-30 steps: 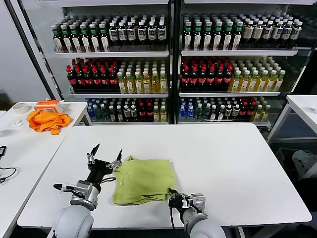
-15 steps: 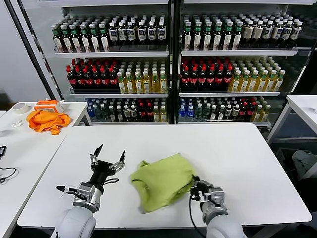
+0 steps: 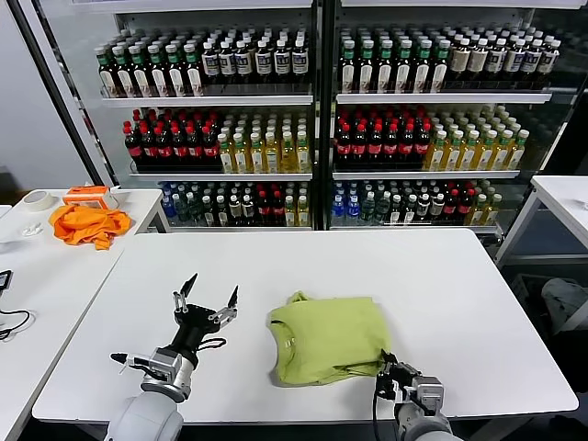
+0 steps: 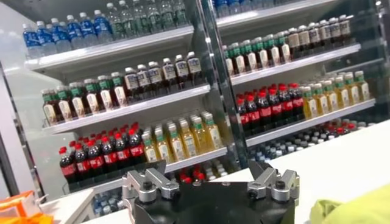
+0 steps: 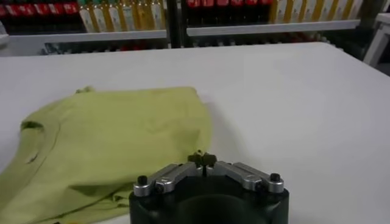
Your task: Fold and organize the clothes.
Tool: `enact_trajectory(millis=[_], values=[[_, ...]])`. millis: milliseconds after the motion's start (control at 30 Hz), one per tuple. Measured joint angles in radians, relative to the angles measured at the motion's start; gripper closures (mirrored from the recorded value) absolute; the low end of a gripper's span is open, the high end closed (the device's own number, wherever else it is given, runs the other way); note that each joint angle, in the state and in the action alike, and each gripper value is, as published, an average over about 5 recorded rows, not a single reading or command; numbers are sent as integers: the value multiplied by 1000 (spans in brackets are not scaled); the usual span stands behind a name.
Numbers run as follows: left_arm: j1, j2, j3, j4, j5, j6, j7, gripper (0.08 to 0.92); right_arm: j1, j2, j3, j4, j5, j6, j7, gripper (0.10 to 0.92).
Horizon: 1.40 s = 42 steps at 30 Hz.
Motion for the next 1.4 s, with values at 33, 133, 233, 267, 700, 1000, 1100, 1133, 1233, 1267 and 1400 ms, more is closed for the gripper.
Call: enact_trajectory(millis=[33, 133, 233, 267, 700, 1000, 1100, 1133, 1233, 1267, 1400], values=[[2, -1, 1, 0, 3, -3, 2, 177, -8, -2, 4, 6, 2, -1, 2, 884], [4, -5, 4, -2, 8, -11, 6, 177, -32, -8, 21, 23, 1, -2, 0, 803], [4, -11, 8, -5, 9, -21, 11, 177, -56, -19, 51, 43, -5, 1, -13, 716], [4, -13, 10, -5, 9, -24, 12, 177, -64, -23, 64, 51, -9, 4, -21, 690], [-14, -41, 11, -6, 10, -66, 42, 177, -86, -63, 276, 69, -114, 102, -174, 327], [-34, -70, 19, 8, 25, -86, 58, 177, -14, -65, 346, -18, -194, 207, -278, 204], [-42, -80, 22, 17, 33, -89, 63, 177, 1, -66, 355, -43, -214, 234, -302, 203], [-45, -84, 22, 21, 35, -90, 64, 177, 5, -67, 357, -51, -220, 242, -309, 203], [-49, -94, 20, 29, 43, -92, 68, 177, 20, -71, 362, -74, -234, 261, -326, 203], [-49, -97, 19, 31, 46, -92, 68, 177, 25, -72, 362, -81, -237, 267, -330, 203], [-48, -105, 12, 38, 55, -94, 70, 177, 45, -75, 362, -107, -250, 286, -345, 203]])
